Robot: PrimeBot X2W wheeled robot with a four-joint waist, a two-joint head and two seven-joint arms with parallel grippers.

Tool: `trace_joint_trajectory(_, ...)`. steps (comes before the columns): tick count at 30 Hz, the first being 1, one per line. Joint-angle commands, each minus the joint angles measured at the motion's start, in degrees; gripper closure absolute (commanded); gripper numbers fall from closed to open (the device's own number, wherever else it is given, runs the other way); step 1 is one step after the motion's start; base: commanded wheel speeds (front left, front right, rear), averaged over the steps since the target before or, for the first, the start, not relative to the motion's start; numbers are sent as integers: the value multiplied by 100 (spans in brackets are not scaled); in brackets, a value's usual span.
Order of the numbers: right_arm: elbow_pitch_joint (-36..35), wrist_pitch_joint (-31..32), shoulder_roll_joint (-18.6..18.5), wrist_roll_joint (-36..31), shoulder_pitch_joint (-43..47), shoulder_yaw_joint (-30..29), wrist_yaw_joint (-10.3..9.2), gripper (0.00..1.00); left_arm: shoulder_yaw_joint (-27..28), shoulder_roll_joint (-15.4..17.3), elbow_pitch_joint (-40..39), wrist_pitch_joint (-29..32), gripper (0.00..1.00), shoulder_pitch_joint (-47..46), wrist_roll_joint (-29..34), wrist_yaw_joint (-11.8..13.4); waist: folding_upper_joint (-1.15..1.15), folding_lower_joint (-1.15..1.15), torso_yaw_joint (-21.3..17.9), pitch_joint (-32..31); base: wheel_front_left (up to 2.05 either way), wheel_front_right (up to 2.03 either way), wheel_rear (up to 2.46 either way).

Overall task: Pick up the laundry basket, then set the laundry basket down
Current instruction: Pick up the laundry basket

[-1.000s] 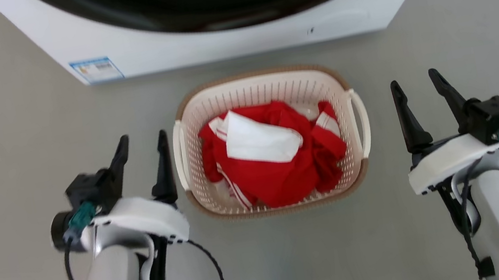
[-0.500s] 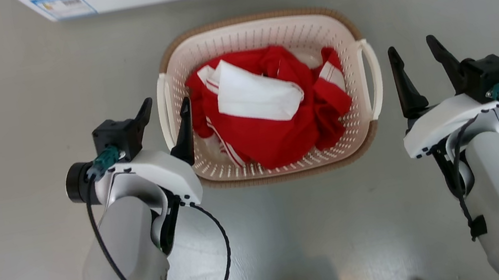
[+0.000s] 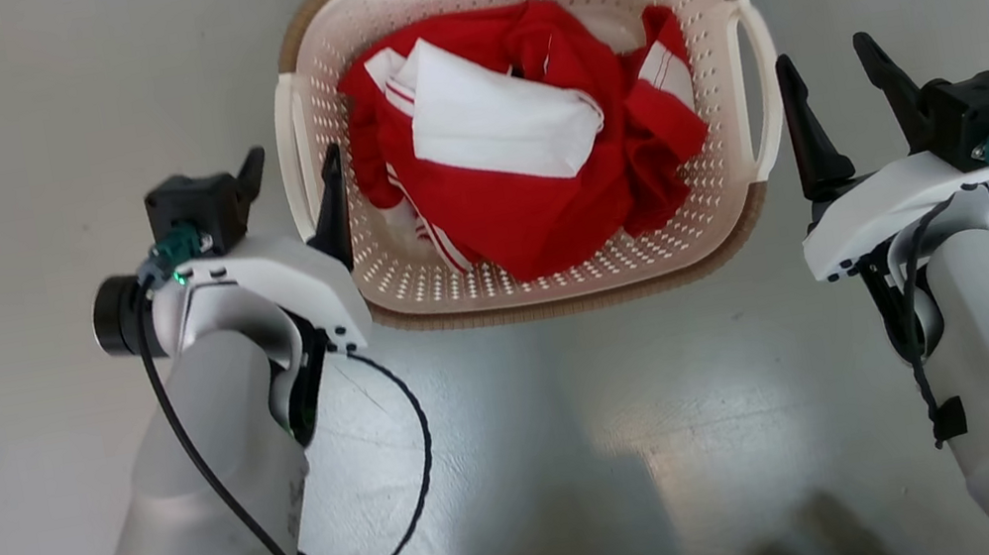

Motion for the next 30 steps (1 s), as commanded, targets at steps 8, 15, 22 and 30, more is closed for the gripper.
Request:
trace_joint_trajectory(8,-71,-79,37,-117,-168,98,35,0,226,150,120,-35,0,-346,170,53,0,0,67,466,0,0,0)
trace_joint_trajectory(15,16,-79,37,-120,-294,115,35,0,277,147,208,-35,0,-528,229,67,0,0,129,646,0,0,0)
trace_joint_trajectory(22,201,-79,37,-33,-407,112,35,0,251,138,311,-35,0,-657,317,67,0,0,157,768,0,0,0)
trace_joint_trajectory(30,623,-79,37,58,-592,80,35,0,214,132,466,-35,0,-834,384,67,0,0,179,917,0,0,0)
